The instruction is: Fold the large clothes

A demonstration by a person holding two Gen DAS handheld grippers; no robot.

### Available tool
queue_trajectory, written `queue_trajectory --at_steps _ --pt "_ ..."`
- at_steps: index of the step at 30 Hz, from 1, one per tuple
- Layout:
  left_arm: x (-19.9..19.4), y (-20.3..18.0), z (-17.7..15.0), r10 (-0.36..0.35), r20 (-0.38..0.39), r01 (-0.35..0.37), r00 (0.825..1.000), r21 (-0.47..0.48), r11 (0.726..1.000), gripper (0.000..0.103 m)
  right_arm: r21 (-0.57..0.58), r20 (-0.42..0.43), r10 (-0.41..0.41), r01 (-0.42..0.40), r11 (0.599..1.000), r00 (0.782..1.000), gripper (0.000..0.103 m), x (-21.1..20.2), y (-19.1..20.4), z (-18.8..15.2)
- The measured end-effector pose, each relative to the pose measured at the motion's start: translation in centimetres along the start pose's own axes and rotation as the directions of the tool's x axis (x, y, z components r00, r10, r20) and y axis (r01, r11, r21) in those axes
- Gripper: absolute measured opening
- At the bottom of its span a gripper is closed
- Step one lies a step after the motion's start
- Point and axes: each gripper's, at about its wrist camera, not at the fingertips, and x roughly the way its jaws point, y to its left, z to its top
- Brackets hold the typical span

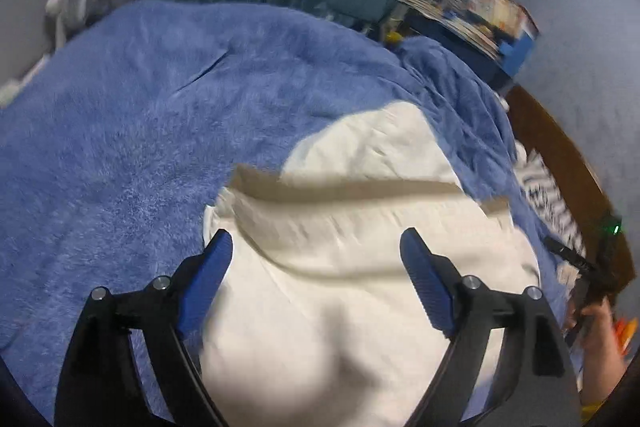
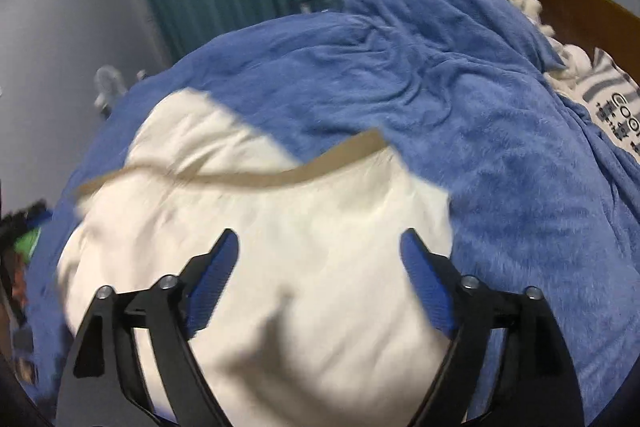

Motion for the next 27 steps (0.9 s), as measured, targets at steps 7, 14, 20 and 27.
queue_trajectory --at_steps 7,14,20,27 --pt "0.5 -7.3 -8.0 0.051 -0.119 -0.02 0.992 0.242 0.97 0.081 -0.138 -0.045 0.003 -0.009 0.99 0.999 0.082 -2.7 3.8 -7.2" --pt "3.7 -10.1 -11.6 0.121 -0.13 -0.076 0.984 0.308 0.948 0.09 -0.135 -0.11 -0.016 0.001 0.991 0.994 0.084 0.3 4.5 -9.2" --pt "8.3 -9.7 -7.6 0.154 -0.147 -0.104 0.977 0.299 0.948 0.096 -0.141 -0.094 -0.064 0.05 0.989 0.994 0.091 4.6 5.0 -5.7" --pt "14.8 -8.7 -0.6 0.289 -0.179 -0.219 0.94 0.332 0.917 0.097 -0.068 -0.131 -0.11 0.102 0.993 0.985 0.094 9.6 4.1 -1.0"
